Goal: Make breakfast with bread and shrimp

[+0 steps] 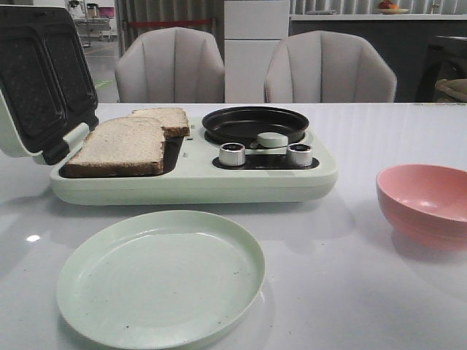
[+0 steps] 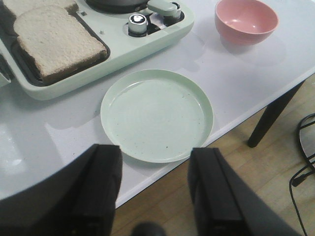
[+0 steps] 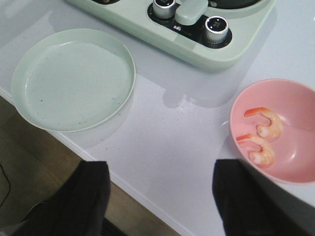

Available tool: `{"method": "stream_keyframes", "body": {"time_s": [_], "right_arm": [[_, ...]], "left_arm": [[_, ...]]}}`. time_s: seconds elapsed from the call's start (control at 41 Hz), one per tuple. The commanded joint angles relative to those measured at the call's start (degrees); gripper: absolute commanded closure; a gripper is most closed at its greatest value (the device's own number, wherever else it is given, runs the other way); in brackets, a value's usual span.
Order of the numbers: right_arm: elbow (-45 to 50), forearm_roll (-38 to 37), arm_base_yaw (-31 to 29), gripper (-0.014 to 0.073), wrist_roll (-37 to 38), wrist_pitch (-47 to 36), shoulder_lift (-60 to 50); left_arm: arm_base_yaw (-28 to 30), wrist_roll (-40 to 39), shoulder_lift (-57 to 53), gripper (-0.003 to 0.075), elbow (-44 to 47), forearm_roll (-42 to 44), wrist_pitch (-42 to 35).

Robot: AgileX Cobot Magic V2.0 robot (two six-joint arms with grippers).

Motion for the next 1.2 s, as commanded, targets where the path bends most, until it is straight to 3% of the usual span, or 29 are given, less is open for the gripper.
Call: {"method": "stream_keyframes", "body": {"time_s": [0.0, 0.268, 0.439, 0.561, 0.756, 0.805, 0.951, 1.049, 1.171], "right_arm": [[-1.5, 0.1, -0.2, 0.0056, 0.0, -3.8, -0.4], [-1.5, 0.1, -0.2, 0.0056, 0.0, -3.8, -0.4], [-1.5, 0.1, -0.2, 0.0056, 0.0, -3.8, -0.4], [-1.5, 0.1, -0.2, 0.0056, 0.0, -3.8, -0.4], [-1.5, 0.1, -0.2, 0.0056, 0.0, -3.8, -0.4], [-1.5, 0.1, -0.2, 0.0056, 0.0, -3.8, -0.4], [-1.5, 0.1, -0.2, 0.0056, 0.0, -3.8, -0.4], [-1.5, 0.1, -0.2, 0.0056, 0.0, -3.8, -0.4], [-1.5, 0.1, -0.2, 0.0056, 0.0, -3.8, -0.4]], "left_arm": [[-0.4, 0.0, 0.2, 0.0338, -1.5, 0.3, -4.5], [-0.4, 0.0, 3.0, 0.0338, -2.9, 0.5, -3.6], [-0.4, 0.0, 11.0, 0.0349, -5.4, 6.5, 3.8], [-0.4, -1.2, 16.7, 0.0426, -6.7, 9.0, 6.2], [0.1, -5.3, 25.0, 0.062, -9.9, 10.8, 9.1], [1.2, -8.1, 27.3, 0.0617, -11.2, 11.9, 11.3], [9.5, -8.3, 32.9, 0.0616, -15.5, 13.0, 18.3], [19.2, -3.6, 34.4, 0.0614, -17.7, 11.1, 17.9], [34.8, 7.4, 35.9, 0.0615, -20.4, 1.0, 13.9]]}}
